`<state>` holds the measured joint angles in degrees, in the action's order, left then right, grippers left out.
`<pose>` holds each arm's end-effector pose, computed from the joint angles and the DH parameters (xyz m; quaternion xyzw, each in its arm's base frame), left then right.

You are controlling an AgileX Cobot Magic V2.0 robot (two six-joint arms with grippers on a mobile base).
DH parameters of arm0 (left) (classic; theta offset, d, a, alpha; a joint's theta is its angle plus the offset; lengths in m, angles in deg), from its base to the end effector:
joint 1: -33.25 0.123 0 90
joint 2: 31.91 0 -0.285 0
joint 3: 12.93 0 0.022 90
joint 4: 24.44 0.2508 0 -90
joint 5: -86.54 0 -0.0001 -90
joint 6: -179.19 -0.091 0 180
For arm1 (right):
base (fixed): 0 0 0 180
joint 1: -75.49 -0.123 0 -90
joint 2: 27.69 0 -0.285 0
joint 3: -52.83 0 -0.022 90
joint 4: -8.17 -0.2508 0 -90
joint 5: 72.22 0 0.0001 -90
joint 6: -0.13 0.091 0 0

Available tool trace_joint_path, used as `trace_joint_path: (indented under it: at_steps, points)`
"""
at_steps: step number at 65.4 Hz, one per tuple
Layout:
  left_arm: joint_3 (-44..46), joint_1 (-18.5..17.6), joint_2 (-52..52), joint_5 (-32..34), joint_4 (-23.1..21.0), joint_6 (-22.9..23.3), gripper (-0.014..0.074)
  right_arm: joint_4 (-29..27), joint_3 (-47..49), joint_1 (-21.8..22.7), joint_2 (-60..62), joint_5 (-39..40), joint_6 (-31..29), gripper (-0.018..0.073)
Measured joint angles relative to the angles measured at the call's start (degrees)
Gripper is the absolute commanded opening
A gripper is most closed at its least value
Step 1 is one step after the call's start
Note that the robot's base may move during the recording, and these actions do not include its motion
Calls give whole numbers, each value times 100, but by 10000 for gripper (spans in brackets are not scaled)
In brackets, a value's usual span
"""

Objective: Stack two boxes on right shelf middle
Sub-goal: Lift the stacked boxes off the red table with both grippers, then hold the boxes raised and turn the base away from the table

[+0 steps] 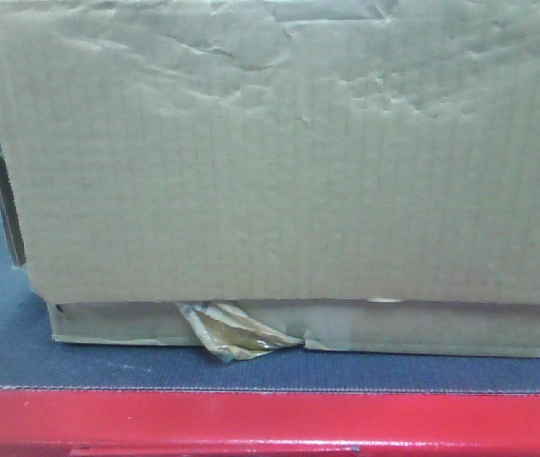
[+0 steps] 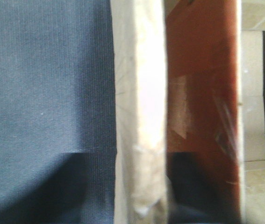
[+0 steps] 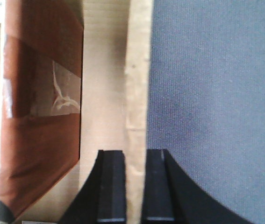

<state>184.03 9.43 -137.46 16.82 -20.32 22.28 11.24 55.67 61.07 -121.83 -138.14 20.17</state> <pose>0.3319 -0.1398 0.3414 0.0121 0.9814 -0.0423 0.1866 0.2984 0.0721 0.3397 0.0422 0.9791 0.0335 0.1963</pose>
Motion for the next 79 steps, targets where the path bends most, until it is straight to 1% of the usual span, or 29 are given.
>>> trace_joint_path:
  at_steps: [1, 2, 7, 11, 16, 22, 26, 30, 35, 40, 53, 59, 65, 79]
  points:
    - [0, 0, -9, 0, -15, 0, -94, 1, 0, 0, 0, 0, 25, -142]
    - [0, 0, -9, 0, -13, 0, -111, 28, 0, 0, 0, 0, 56, -142]
    - [0, -40, -9, -11, 95, 30, -111, 155, 22, -53, -9, 37, 211, -142]
    - [0, -101, -9, -11, 224, 175, -111, 304, 48, -115, -13, 76, 348, -142]
    - [47, -221, -9, -21, 509, 412, -111, 458, 75, -241, -13, 182, 526, -142]
    - [170, -371, 39, -38, 998, 705, -111, 597, 84, -375, 13, 379, 682, -142]
    - [305, -434, 95, -48, 1228, 855, -111, 707, 99, -447, 50, 577, 799, -142]
    - [525, -461, 152, -53, 1442, 909, -111, 896, 140, -517, 132, 726, 941, -142]
    - [795, -474, 192, -12, 1594, 958, -111, 1204, 200, -580, 247, 953, 1117, -142]
    - [1118, -474, 216, 161, 1780, 968, -111, 1530, 274, -624, 364, 1298, 1222, -142]
    - [1676, -474, 229, 887, 2372, 980, -111, 2107, 520, -549, 491, 2394, 1276, -142]
    - [1797, -474, 248, 1216, 2690, 991, -111, 2183, 611, -436, 491, 2770, 1276, -142]
    - [1828, -474, 251, 1447, 2892, 991, -111, 2187, 650, -305, 491, 3016, 1285, -142]
    - [1828, -477, 251, 1558, 2868, 1001, -111, 2153, 662, -94, 491, 3249, 1288, -142]
